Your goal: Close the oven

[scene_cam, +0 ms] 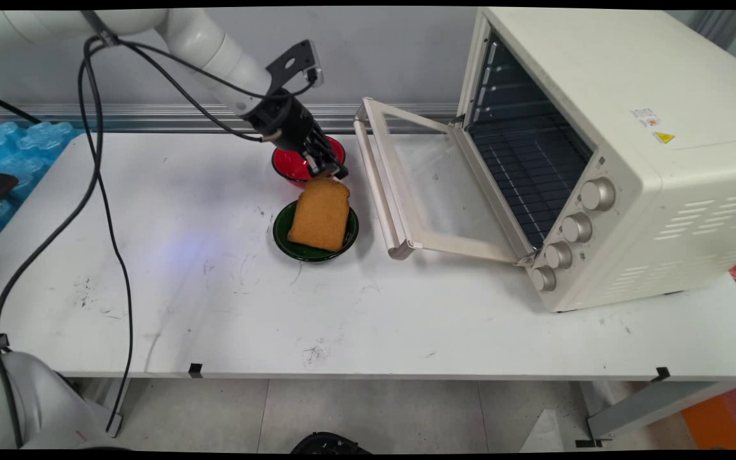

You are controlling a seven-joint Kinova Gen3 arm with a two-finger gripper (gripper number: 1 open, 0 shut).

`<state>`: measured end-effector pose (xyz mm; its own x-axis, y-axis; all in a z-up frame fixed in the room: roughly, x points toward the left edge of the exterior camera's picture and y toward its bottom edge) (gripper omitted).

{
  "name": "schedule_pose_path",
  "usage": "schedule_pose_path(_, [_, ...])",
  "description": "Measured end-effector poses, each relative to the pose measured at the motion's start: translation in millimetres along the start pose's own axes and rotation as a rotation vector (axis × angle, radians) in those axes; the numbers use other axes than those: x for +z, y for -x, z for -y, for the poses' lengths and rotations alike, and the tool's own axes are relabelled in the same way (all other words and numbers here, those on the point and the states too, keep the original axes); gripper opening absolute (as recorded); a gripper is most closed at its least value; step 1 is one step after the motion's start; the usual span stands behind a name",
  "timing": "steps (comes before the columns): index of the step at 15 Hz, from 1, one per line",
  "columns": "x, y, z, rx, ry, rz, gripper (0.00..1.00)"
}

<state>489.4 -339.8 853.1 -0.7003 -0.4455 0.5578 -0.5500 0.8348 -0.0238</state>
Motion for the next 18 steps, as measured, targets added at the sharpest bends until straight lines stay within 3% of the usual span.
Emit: schedule_pose_path(18, [45,31,-11,0.059,0.005,-0.157,0.00])
